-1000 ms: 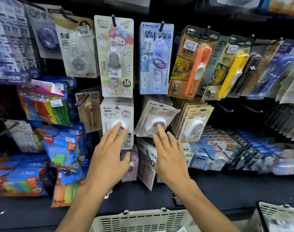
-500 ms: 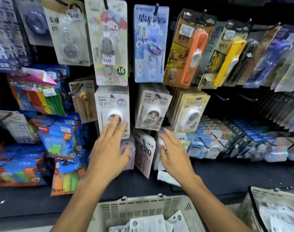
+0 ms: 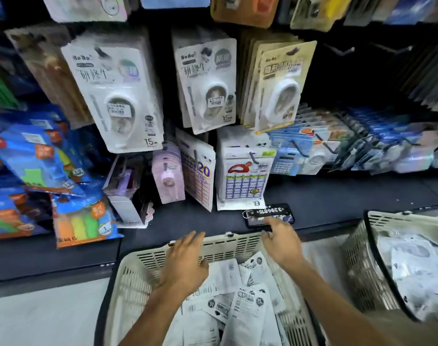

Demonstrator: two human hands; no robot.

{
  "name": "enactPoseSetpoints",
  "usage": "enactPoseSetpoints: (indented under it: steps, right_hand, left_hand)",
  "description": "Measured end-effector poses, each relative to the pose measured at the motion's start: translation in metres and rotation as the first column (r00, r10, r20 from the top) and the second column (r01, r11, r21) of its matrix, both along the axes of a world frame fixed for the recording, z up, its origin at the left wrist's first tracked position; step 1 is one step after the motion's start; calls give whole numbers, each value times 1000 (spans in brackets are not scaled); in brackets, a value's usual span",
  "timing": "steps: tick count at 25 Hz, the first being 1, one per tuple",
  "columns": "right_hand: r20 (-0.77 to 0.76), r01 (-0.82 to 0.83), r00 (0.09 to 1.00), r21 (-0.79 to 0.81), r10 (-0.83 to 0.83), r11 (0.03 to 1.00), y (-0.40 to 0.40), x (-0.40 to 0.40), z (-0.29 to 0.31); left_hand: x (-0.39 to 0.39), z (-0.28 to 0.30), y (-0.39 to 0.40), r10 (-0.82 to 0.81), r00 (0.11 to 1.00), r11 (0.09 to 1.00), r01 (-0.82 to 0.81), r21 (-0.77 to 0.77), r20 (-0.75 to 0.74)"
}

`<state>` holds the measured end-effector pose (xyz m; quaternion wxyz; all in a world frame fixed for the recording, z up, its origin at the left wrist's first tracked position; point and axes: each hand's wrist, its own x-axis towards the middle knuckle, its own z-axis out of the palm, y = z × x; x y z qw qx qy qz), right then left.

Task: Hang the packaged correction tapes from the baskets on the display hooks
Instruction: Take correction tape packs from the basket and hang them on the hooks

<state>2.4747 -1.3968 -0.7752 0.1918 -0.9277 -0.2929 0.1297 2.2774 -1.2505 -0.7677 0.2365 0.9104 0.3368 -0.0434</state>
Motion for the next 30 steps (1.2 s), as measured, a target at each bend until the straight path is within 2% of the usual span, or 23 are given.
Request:
enactPoseSetpoints:
  steps: [4, 8, 11, 15, 16, 18, 21, 24, 30]
  right_hand:
    - [128, -178, 970, -214, 208, 961, 46, 43, -30]
    - [-69, -465, 875, -395, 480, 792, 94, 61, -66]
    - [-159, -508, 846, -531, 509, 678, 113, 64, -73]
    - [-81, -530, 811, -519, 579, 670, 112, 57, -66]
    - [-67, -545, 798, -502, 598, 671, 109, 54, -63]
    - [-100, -558, 798, -495, 595, 666, 101, 52, -55]
    - [-183, -519, 847, -493, 499, 698, 92, 58, -48]
    - [-221, -494, 865, -529, 450, 690, 98, 57, -52]
    - [-168, -383, 914, -664, 371, 643, 118, 49, -63]
  left_hand:
    - [16, -37, 16, -8, 992, 994, 22, 105, -125]
    - [19, -69, 27, -22, 980, 979, 61, 193, -197]
    - [16, -79, 24, -26, 987, 970, 64, 235, -161]
    - [19, -85, 21, -27, 995, 963, 51, 264, -91]
    - [19, -81, 21, -19, 992, 970, 49, 237, -125]
    - [19, -75, 22, -5, 985, 979, 40, 198, -175]
    - [20, -67, 24, -20, 981, 987, 50, 151, -195]
    - [15, -63, 26, -41, 983, 990, 64, 128, -179]
    - [15, -71, 25, -25, 992, 984, 47, 173, -127]
